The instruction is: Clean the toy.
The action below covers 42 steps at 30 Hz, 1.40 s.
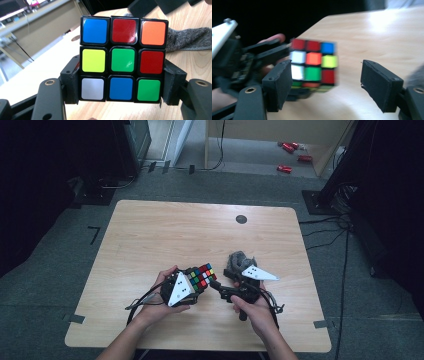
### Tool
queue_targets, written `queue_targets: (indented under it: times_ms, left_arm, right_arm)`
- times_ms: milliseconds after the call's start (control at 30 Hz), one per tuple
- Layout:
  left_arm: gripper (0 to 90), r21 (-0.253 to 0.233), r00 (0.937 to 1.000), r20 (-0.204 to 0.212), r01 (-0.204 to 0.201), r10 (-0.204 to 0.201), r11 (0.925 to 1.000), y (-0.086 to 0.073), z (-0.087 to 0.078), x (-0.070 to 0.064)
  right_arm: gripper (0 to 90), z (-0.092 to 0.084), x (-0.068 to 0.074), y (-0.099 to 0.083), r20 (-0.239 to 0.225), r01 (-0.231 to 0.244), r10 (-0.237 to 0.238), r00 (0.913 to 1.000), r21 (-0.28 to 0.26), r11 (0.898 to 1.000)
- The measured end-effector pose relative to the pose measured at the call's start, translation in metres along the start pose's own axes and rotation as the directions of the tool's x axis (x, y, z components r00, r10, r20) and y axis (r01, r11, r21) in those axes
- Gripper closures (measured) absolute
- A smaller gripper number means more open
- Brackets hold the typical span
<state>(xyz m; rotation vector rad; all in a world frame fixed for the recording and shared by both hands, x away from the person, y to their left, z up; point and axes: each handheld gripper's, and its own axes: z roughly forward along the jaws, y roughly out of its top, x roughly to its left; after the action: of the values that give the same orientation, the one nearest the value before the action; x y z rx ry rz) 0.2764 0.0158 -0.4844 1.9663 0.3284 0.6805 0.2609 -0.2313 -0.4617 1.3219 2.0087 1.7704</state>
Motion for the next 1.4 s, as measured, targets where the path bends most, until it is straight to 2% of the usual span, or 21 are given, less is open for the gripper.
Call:
queue_targets:
  times_ms: [100,133,200,233,267,333,400,500,533,633,733,800,900,1000,1100,1200,1333,1400]
  left_arm:
    - [34.0,0.025,0.9997,-0.003,0.023,-0.023,0.9994,-0.001,0.001,0.002]
    - [34.0,0.033,0.9995,-0.002,0.032,-0.032,0.9989,-0.002,0.002,0.003]
    - [34.1,0.044,0.9987,0.004,0.051,-0.051,0.9977,-0.002,0.002,0.005]
    - [34.1,0.048,0.9975,0.015,0.069,-0.070,0.9965,-0.001,0.001,0.006]
    - [34.1,0.051,0.9967,0.020,0.077,-0.079,0.9957,-0.001,0.001,0.007]
    - [34.1,0.057,0.9951,0.029,0.092,-0.094,0.9941,0.000,0.000,0.008]
    - [34.2,0.067,0.9911,0.042,0.123,-0.126,0.9901,0.000,0.000,0.011]
    - [34.2,0.085,0.9786,0.073,0.186,-0.193,0.9788,0.001,-0.002,0.015]
    - [34.1,0.089,0.9740,0.077,0.206,-0.213,0.9745,0.001,-0.002,0.016]
    - [34.2,0.098,0.9617,0.093,0.249,-0.258,0.9636,0.001,-0.004,0.019]
    - [34.2,0.101,0.9560,0.107,0.263,-0.273,0.9595,0.001,-0.005,0.021]
    - [34.2,0.102,0.9544,0.114,0.265,-0.276,0.9589,0.001,-0.005,0.021]
    - [34.2,0.102,0.9547,0.119,0.262,-0.273,0.9598,0.001,-0.005,0.021]
    - [34.2,0.104,0.9547,0.122,0.260,-0.271,0.9600,0.001,-0.005,0.021]
    - [34.2,0.108,0.9546,0.126,0.257,-0.270,0.9603,0.001,-0.004,0.020]
    - [34.2,0.113,0.9556,0.129,0.251,-0.265,0.9613,0.000,-0.003,0.019]
    - [34.2,0.126,0.9571,0.132,0.242,-0.258,0.9622,0.000,-0.001,0.017]
    - [34.2,0.130,0.9577,0.134,0.238,-0.255,0.9626,0.000,0.000,0.016]
  right_arm:
    - [25.8,-0.006,-0.013,0.003,0.075,0.018,-0.016,0.9971,-0.018,1.000]
    - [26.2,-0.006,-0.018,0.002,0.110,0.033,-0.031,0.9934,-0.016,0.999]
    - [27.4,-0.007,-0.027,0.000,0.201,0.073,-0.074,0.9767,0.013,0.997]
    - [27.4,-0.006,-0.032,-0.002,0.245,0.094,-0.099,0.9645,0.035,0.995]
    - [27.4,-0.004,-0.039,-0.006,0.314,0.127,-0.144,0.9385,0.074,0.989]
    - [27.3,-0.002,-0.045,-0.011,0.361,0.149,-0.179,0.9152,0.109,0.983]
    - [27.3,0.003,-0.052,-0.018,0.410,0.178,-0.232,0.8822,0.165,0.970]
    - [29.2,0.008,-0.057,-0.024,0.443,0.189,-0.280,0.8517,0.238,0.953]
    - [30.2,0.010,-0.059,-0.025,0.451,0.178,-0.280,0.8473,0.256,0.950]
    - [33.0,0.012,-0.065,-0.029,0.458,0.135,-0.263,0.8490,0.294,0.946]
    - [37.9,0.013,-0.068,-0.030,0.464,0.120,-0.258,0.8473,0.306,0.944]
    - [44.0,0.012,-0.069,-0.030,0.470,0.109,-0.250,0.8462,0.307,0.946]
    - [53.1,0.011,-0.070,-0.030,0.465,0.096,-0.241,0.8521,0.313,0.945]
    - [64.3,0.009,-0.072,-0.028,0.462,0.097,-0.243,0.8530,0.318,0.943]
    - [69.1,0.006,-0.071,-0.026,0.439,0.088,-0.224,0.8700,0.310,0.947]
    - [69.8,0.004,-0.064,-0.021,0.369,0.088,-0.183,0.9113,0.260,0.962]
    - [69.8,0.001,-0.041,-0.011,0.256,0.146,-0.187,0.9485,0.171,0.974]
    - [69.8,-0.001,-0.029,-0.008,0.218,0.177,-0.205,0.9541,0.140,0.974]
